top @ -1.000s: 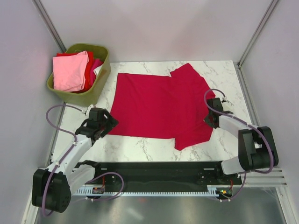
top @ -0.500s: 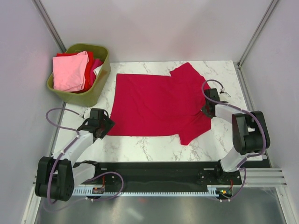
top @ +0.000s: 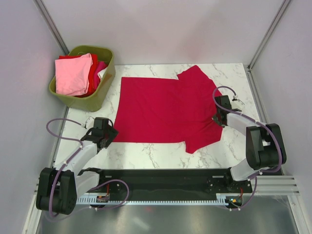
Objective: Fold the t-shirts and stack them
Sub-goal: Flatten the tshirt out
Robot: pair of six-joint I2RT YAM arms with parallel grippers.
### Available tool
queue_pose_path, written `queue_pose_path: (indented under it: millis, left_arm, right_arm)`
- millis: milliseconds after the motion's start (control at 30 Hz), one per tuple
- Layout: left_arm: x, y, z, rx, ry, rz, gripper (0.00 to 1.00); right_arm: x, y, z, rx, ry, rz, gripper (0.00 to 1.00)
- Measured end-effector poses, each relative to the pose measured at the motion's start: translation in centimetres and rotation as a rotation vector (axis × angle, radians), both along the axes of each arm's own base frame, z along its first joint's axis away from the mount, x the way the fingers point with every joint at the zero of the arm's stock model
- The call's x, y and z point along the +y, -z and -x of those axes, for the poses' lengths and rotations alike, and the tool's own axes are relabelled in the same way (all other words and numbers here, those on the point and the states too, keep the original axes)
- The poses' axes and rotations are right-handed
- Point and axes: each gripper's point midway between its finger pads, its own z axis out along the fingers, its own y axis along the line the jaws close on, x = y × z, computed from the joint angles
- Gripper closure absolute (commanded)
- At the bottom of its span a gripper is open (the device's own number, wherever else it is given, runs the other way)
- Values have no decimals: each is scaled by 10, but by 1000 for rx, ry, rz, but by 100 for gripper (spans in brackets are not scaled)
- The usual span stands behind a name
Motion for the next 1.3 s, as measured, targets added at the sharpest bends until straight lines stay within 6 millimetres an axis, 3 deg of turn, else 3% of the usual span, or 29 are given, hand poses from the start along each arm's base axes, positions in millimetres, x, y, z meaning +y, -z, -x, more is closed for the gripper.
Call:
queue_pose_path:
  millis: [500,667,867,967,1000,1067,1167,1300]
  left_arm:
    - [8,-13,13,-21,-32,-19,29]
    - [9,-8,17,6,-32,-24,35]
    - [10,7,22,73,-32,-36,55]
    - [10,8,18,69,-34,-36,73]
    - [9,9,17,67,-33,-35,84]
    - [9,10,15,68,-30,-33,97]
    - [8,9,11,53,-27,-30,98]
    - [7,5,5,32,-28,-27,98]
  right_arm:
    - [-3,-2,5,3,12,9,98]
    - [-3,0,7,7,14,9,98]
    - [-3,-1,9,4,14,7,98]
    - [-3,-5,13,-6,14,5,97]
    - [-4,-6,16,-7,14,6,96]
    - [-4,-10,20,-11,13,6,86]
    - [-6,-20,29,-21,9,8,56]
    - [-6,-36,43,-44,-20,13,50]
